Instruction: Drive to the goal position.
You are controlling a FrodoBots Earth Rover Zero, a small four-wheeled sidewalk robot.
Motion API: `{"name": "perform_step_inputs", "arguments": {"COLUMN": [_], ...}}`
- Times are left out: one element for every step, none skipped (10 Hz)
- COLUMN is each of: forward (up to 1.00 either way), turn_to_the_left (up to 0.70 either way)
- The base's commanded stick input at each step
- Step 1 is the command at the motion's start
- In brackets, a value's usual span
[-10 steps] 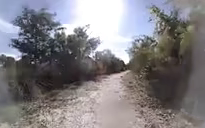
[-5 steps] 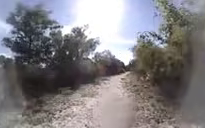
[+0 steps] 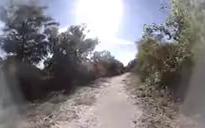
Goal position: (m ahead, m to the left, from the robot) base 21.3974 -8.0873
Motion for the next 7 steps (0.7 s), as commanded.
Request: {"name": "perform_step_inputs", "arguments": {"forward": [0.85, 0.85, 0.85, 0.85, 0.85, 0.85, 0.85], "turn_to_the_left": [0.0, 0.0, 0.0, 0.0, 0.0, 0.0, 0.0]}}
